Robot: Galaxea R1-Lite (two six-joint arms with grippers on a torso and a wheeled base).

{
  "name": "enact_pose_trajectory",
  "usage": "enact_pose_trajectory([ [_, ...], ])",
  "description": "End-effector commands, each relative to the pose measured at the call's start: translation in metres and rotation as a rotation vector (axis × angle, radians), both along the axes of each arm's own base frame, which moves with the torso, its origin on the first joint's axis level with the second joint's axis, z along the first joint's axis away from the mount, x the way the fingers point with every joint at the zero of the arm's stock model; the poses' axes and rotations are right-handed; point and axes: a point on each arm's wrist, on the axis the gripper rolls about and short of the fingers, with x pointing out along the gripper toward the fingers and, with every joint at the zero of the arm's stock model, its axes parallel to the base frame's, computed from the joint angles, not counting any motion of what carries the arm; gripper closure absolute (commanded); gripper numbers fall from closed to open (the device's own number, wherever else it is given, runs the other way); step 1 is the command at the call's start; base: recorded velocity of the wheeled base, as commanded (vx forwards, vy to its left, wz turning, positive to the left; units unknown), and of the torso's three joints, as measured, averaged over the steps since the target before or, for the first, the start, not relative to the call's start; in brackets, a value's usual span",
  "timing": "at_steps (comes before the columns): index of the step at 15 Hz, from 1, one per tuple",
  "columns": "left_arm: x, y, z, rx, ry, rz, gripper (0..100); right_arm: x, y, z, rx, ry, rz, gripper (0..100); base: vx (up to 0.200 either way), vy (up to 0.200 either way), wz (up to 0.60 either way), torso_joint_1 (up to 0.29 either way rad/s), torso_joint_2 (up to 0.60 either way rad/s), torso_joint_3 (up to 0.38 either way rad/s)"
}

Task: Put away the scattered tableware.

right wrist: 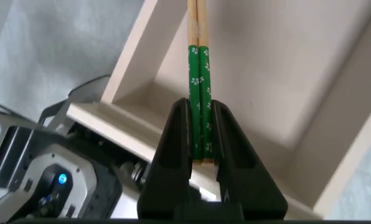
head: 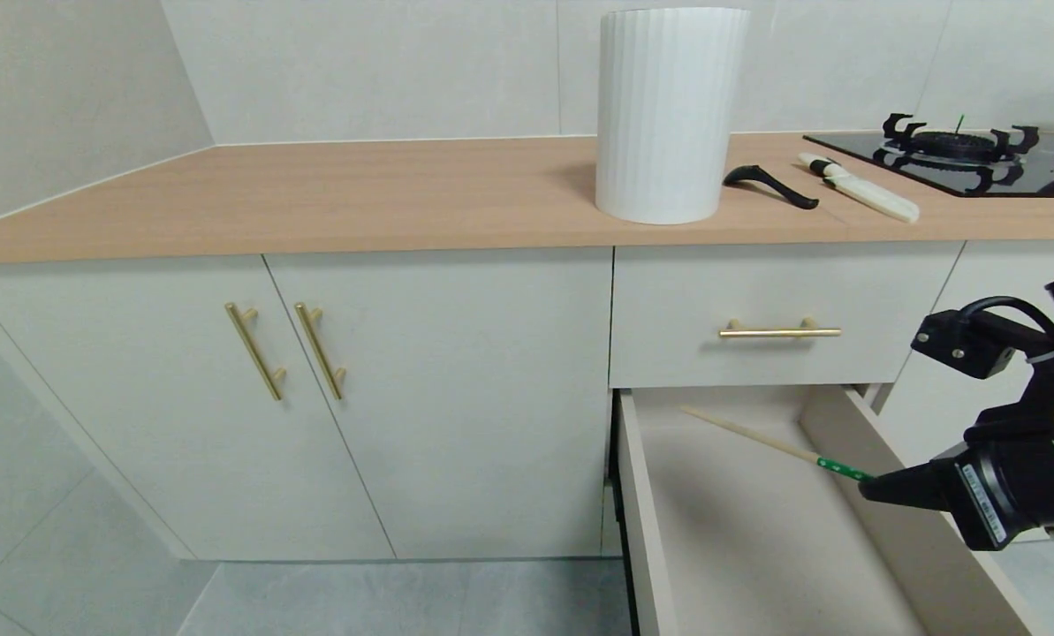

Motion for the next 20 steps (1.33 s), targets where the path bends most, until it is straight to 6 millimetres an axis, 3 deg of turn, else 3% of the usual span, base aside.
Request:
enact_pose_trajectory([
  [1,0.000,0.000,0.000,0.000,0.001,0.001,0,0.014,0.006,-0.020,-0.030,0.049,0.006,100,0.000,0.000,0.00,0.000,0.00,0.000],
  [5,0.000,0.000,0.000,0.000,0.001,0.001,0,0.057,0.023,-0.061,-0.111,0.169,-0.054,100,0.000,0.000,0.00,-0.003,0.01,0.013],
  [10,0.000,0.000,0.000,0.000,0.001,0.001,0,0.118,0.047,-0.129,-0.088,0.258,-0.252,100,0.000,0.000,0.00,0.000,0.00,0.000],
  [13,0.000,0.000,0.000,0.000,0.001,0.001,0,0.132,0.060,-0.156,-0.059,0.272,-0.313,100,0.000,0.000,0.00,0.000,0.00,0.000],
  [20,0.000,0.000,0.000,0.000,0.001,0.001,0,0.138,0.065,-0.181,-0.091,0.296,-0.321,100,0.000,0.000,0.00,0.000,0.00,0.000],
])
